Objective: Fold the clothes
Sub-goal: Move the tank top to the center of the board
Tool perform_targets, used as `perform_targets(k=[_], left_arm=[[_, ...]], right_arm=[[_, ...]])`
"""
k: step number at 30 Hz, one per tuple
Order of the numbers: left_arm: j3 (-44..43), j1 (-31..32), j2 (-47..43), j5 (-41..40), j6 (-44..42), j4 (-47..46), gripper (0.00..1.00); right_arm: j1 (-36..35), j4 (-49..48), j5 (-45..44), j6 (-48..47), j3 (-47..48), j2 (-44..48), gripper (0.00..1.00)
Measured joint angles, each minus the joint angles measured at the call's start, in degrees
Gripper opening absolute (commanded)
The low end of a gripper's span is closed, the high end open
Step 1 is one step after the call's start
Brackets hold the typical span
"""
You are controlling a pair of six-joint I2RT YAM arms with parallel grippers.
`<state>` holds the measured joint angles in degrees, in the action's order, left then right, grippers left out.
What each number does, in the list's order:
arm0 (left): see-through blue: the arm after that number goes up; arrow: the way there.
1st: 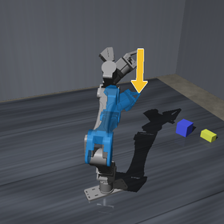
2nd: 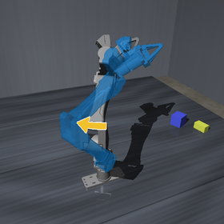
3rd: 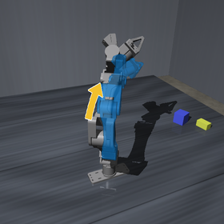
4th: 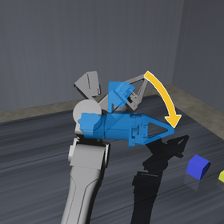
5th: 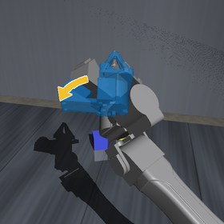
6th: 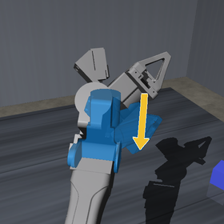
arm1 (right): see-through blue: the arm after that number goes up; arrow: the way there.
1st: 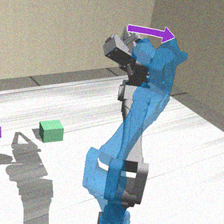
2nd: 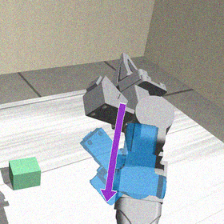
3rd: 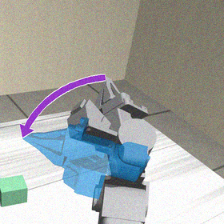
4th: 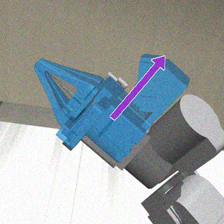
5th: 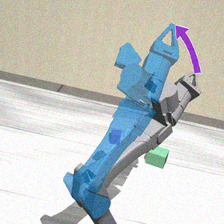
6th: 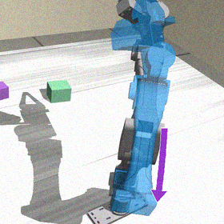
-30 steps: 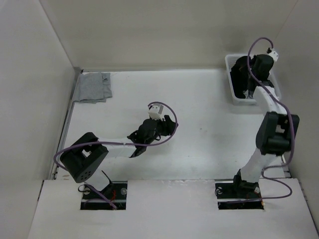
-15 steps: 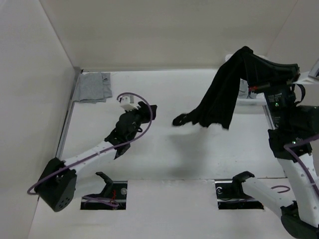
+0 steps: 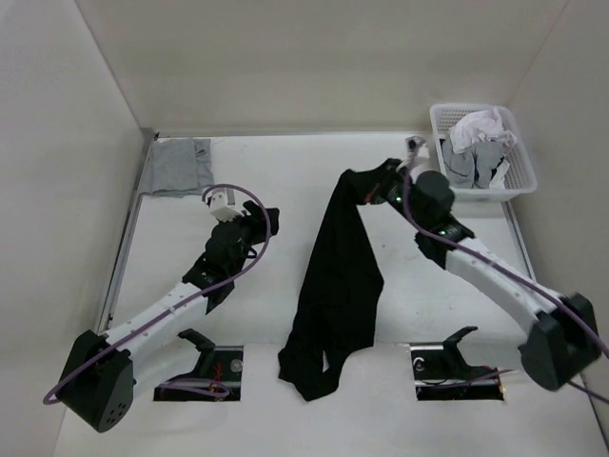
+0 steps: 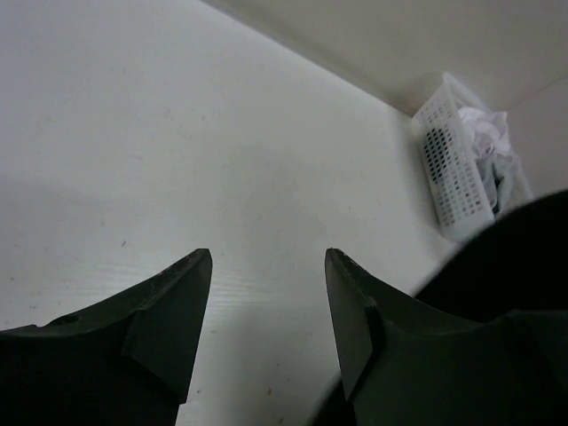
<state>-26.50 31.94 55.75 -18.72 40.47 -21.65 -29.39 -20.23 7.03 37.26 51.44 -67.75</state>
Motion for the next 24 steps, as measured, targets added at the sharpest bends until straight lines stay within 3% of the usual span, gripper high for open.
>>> perform_targets(k=[6, 15, 19, 24], left_arm=[[0.42, 2.23, 8.59, 3.98, -0.28, 1.68, 0.42], [0.59, 15.82, 14.29, 3.80, -6.45, 0.52, 0.43], [0.57, 16.46, 20.17, 2.25, -7.10, 0.79, 0.44], [-1.70, 14.93, 20.83, 1.11, -6.58, -1.88, 0.44]], right_arm=[[0.02, 0.09, 2.08, 3.13, -1.11, -14.21, 0.03], [2.25, -3.41, 2.86, 4.37, 4.11, -15.41, 0.03], [4.59, -3.15, 2.73, 5.03, 4.92, -17.29, 0.04], [5.14, -1.75, 2.64, 5.49, 2.97, -17.38, 0.05]])
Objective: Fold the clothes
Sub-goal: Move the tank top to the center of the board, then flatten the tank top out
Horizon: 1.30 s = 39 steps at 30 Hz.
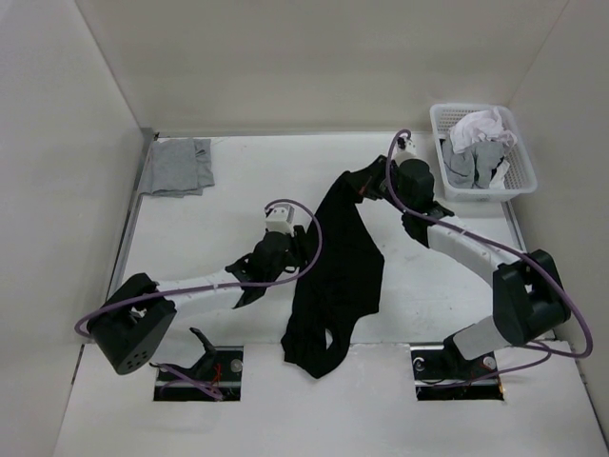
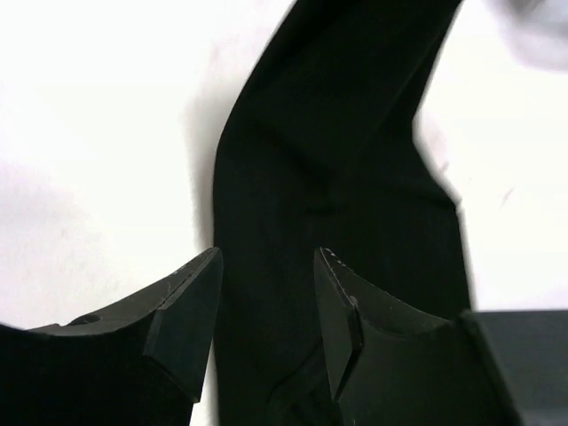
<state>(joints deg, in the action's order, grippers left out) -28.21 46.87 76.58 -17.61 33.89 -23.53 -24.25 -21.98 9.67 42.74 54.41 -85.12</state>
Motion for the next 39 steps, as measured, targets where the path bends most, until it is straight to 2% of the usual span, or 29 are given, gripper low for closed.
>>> perform_targets(k=[2, 4, 5, 6, 9, 11, 12, 14, 16, 17, 18, 21, 24, 27, 29, 39], left_arm=[[-1.18, -0.55, 0.04, -0.20, 0.63, -1.60, 0.43], [-1.81, -1.16, 0.68, -0.13, 1.36, -2.54, 0.42], [-1.88, -1.22, 0.90, -0.13, 1.49, -2.67, 0.42], [-1.88, -1.44, 1.36, -0.13, 1.81, -2.60, 0.42], [-1.84, -2.23, 1.79, -0.13, 2.97, -1.36, 0.42], [-1.77, -3.10, 1.62, -0.04, 3.63, -1.31, 0.42], [-1.64, -3.93, 1.25, 0.07, 4.00, -1.09, 0.42], [-1.49, -5.44, 0.59, 0.11, 4.42, -1.03, 0.42], [-1.44, -6.88, 0.02, 0.26, 4.70, -1.05, 0.42], [-1.44, -7.52, -0.11, 0.28, 4.92, -1.11, 0.42], [-1.44, -7.82, -0.11, 0.39, 5.07, -1.09, 0.42], [-1.40, -8.24, -0.11, 1.18, 5.38, -1.07, 0.42], [-1.25, -8.24, -0.11, 1.86, 5.57, -1.14, 0.42], [-0.66, -8.24, -0.07, 2.27, 5.64, -1.22, 0.42], [-0.26, -8.24, 0.04, 2.49, 5.92, -1.55, 0.42], [2.93, -9.79, -1.42, 2.95, 6.88, -2.91, 0.42]], right_arm=[[0.83, 1.03, -0.61, 0.39, -0.02, -0.61, 0.10], [2.58, 1.86, -2.47, 1.03, 0.00, -2.21, 0.36], [3.34, 2.32, -3.23, 1.38, 0.00, -2.89, 0.39], [4.55, 3.23, -4.81, 1.70, 0.15, -4.02, 0.49], [7.30, 7.32, -9.79, 1.03, 0.48, -6.21, 0.59], [7.67, 9.35, -12.66, -0.13, 0.59, -6.21, 0.59], [6.88, 10.95, -15.37, -1.77, 1.03, -6.05, 0.41], [4.26, 12.68, -18.80, -4.52, 1.66, -5.73, 0.18], [0.59, 14.03, -20.33, -7.19, 2.32, -5.62, 0.07], [-1.46, 14.86, -20.37, -8.17, 2.82, -5.68, 0.07], [-3.30, 15.82, -20.13, -9.18, 3.34, -6.03, 0.10], [-9.60, 17.73, -19.63, -11.67, 6.62, -9.77, 0.40], [-12.28, 19.02, -19.61, -12.20, 6.75, -12.46, 0.55], [-12.94, 21.57, -20.09, -12.85, 7.10, -13.79, 0.59], [-13.64, 24.83, -22.84, -13.77, 11.19, -15.96, 0.58], [-20.65, 34.10, -39.06, -15.61, 22.71, -24.90, 0.48]])
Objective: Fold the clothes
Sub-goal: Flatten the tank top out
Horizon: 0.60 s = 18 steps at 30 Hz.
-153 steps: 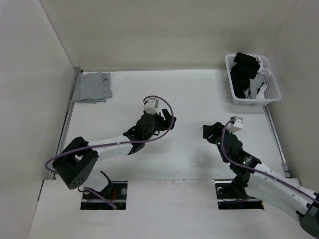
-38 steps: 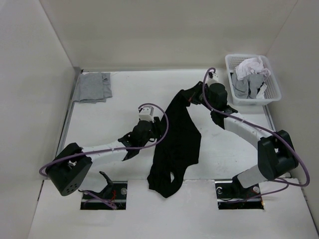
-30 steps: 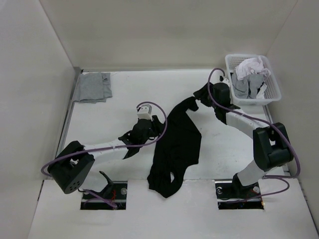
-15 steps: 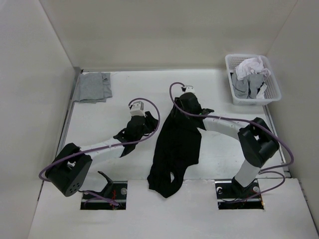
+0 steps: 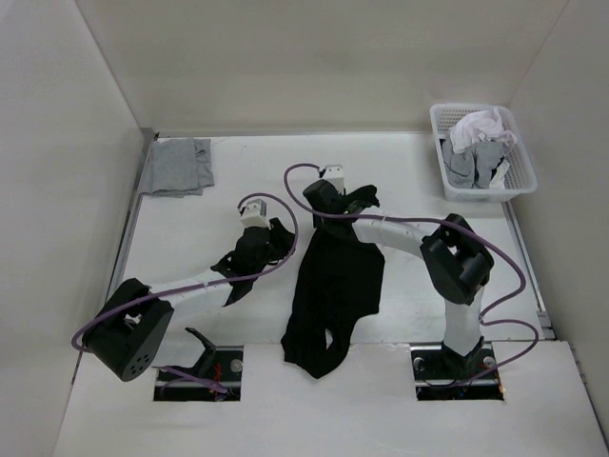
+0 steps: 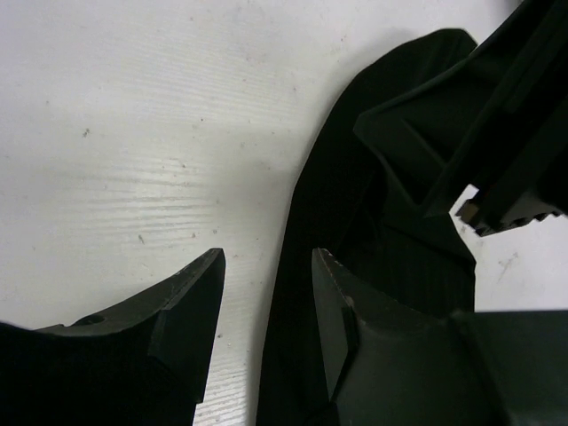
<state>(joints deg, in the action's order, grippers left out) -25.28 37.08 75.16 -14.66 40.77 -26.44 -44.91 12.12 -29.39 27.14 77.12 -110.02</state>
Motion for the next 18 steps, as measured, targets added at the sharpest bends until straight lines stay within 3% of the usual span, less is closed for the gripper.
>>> perform_targets(k=[6, 14, 18], left_arm=[[1.20, -1.84, -2.21, 0.24, 0.66, -0.44, 0.42], [1.42, -1.81, -2.08, 1.88, 1.55, -1.51, 0.42], [1.92, -1.81, -1.88, 1.90, 1.68, -1.84, 0.42]], right_arm=[[0.22, 5.11, -6.23, -0.13, 1.88, -1.40, 0.46], [0.24, 6.43, -7.48, -0.39, 4.85, -3.28, 0.46], [0.24, 6.88, -7.69, -0.83, 5.46, -4.13, 0.40]])
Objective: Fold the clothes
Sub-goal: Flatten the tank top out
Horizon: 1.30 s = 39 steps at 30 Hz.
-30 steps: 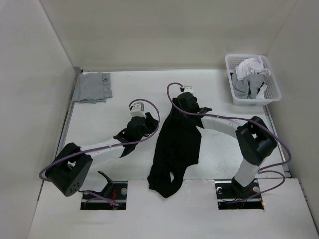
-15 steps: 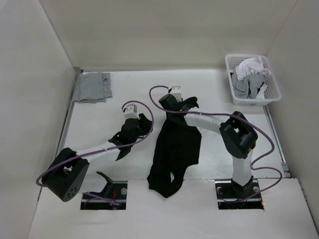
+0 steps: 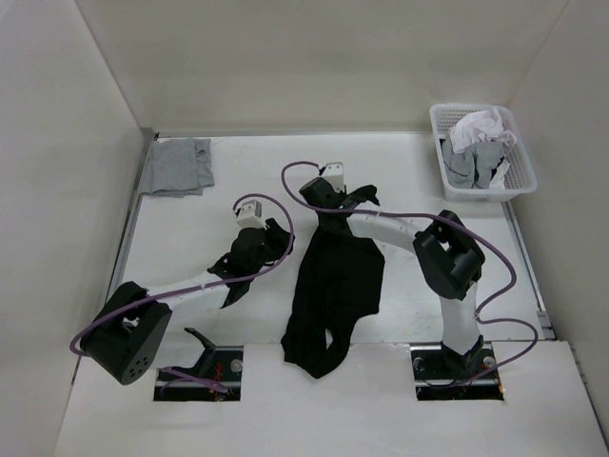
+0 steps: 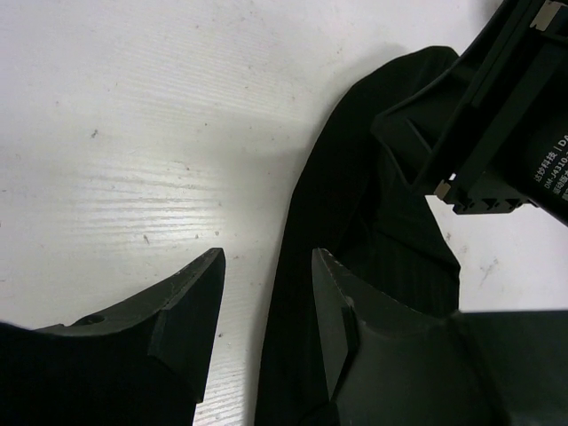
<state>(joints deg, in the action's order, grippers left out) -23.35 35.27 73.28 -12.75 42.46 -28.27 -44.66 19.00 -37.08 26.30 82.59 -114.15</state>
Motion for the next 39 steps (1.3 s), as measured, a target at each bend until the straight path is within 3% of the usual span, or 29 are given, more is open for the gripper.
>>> perform_targets(k=[14, 23, 32, 39], left_arm=[[0.15, 0.00, 0.20, 0.24, 0.11, -0.72, 0.42], [0.61, -0.39, 0.20, 0.68, 0.44, -1.97, 0.42], [1.51, -1.03, 0.17, 0.81, 0.59, -1.97, 0.42], [1.49, 1.53, 0.22, 0.55, 0.13, -1.95, 0.42]], right_arm=[[-1.38, 2.03, -1.75, -1.11, 3.82, -3.02, 0.36], [-2.25, 3.30, -3.34, -1.27, 4.17, -3.91, 0.29], [-1.81, 3.48, -4.72, -0.48, 3.43, -3.93, 0.06], [0.04, 2.29, -5.44, 2.10, -7.06, 4.63, 0.02]])
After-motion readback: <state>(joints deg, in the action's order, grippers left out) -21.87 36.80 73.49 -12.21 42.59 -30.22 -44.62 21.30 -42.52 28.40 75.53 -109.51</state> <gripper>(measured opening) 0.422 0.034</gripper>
